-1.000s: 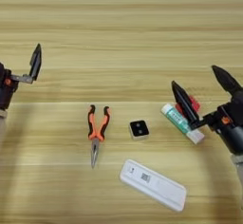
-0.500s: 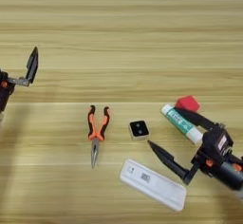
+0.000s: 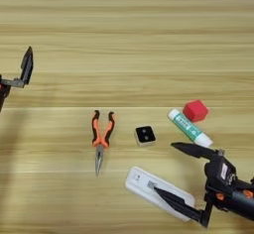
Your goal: Move the objects on the table
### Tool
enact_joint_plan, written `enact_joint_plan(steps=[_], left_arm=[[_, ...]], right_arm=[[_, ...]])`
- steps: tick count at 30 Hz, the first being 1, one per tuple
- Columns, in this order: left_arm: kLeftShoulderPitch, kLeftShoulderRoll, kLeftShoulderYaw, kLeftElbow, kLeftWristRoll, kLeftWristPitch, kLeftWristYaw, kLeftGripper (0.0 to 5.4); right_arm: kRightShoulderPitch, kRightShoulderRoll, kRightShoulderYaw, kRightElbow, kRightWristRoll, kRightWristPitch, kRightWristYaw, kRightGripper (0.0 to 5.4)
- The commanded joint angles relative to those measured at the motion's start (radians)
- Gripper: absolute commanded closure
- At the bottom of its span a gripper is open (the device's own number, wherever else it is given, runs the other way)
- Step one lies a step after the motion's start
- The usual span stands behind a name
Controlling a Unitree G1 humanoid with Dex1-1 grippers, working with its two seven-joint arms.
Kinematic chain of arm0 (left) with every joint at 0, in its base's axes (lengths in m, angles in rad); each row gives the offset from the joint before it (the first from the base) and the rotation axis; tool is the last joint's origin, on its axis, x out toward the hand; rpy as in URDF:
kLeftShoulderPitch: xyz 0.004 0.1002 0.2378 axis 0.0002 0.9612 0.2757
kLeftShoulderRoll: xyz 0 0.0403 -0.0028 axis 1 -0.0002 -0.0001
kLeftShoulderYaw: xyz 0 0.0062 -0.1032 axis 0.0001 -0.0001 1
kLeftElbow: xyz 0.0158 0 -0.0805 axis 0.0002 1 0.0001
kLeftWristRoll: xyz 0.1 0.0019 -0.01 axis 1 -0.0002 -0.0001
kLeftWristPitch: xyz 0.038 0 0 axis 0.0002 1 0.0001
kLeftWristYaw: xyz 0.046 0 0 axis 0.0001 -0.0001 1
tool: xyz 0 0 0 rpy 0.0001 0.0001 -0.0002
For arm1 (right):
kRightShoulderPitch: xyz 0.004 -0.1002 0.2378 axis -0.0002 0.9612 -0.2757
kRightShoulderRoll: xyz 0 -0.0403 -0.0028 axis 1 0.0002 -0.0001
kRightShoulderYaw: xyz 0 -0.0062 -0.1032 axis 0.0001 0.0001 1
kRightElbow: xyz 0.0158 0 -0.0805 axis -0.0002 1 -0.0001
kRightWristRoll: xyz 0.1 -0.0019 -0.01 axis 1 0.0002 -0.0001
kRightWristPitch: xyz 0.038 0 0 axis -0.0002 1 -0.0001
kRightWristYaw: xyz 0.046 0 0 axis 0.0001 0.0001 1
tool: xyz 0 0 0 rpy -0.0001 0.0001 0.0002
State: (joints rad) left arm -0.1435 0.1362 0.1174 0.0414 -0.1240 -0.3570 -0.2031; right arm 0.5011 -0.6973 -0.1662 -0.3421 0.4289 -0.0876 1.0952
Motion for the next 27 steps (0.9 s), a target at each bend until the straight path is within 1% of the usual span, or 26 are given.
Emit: enact_joint_plan(steps=[1, 5, 8, 11, 13, 15, 21, 27], left_arm=[[-0.007, -0.003, 0.0, 0.042, 0.038, -0.004, 0.034, 0.02], [-0.003, -0.006, -0.003, 0.067, 0.055, 0.011, 0.057, 0.02], [-0.01, -0.001, 0.012, 0.109, 0.067, 0.025, 0.088, 0.02], [-0.017, -0.001, 0.023, 0.132, 0.076, 0.051, 0.122, 0.02], [-0.021, -0.003, 0.026, 0.141, 0.093, 0.078, 0.153, 0.02], [-0.023, -0.005, 0.029, 0.144, 0.103, 0.088, 0.173, 0.02], [-0.025, -0.001, 0.024, 0.144, 0.101, 0.096, 0.182, 0.02], [-0.023, -0.003, 0.018, 0.135, 0.099, 0.096, 0.179, 0.02]], right_arm=[[-0.005, -0.022, 0.008, 0.027, -0.027, 0.006, 0.005, 0.0], [-0.014, -0.017, 0.017, 0.058, -0.046, 0.0, 0.001, 0.0], [-0.02, -0.012, 0.034, 0.079, -0.059, -0.001, 0.002, 0.0], [-0.029, -0.006, 0.056, 0.108, -0.081, -0.012, 0.0, 0.0], [-0.032, -0.004, 0.066, 0.118, -0.088, -0.015, -0.003, 0.0], [-0.031, -0.005, 0.077, 0.123, -0.096, -0.011, -0.006, 0.0], [-0.023, -0.018, 0.107, 0.128, -0.123, -0.013, -0.001, 0.0], [-0.024, -0.026, 0.131, 0.153, -0.172, -0.02, -0.009, 0.0]])
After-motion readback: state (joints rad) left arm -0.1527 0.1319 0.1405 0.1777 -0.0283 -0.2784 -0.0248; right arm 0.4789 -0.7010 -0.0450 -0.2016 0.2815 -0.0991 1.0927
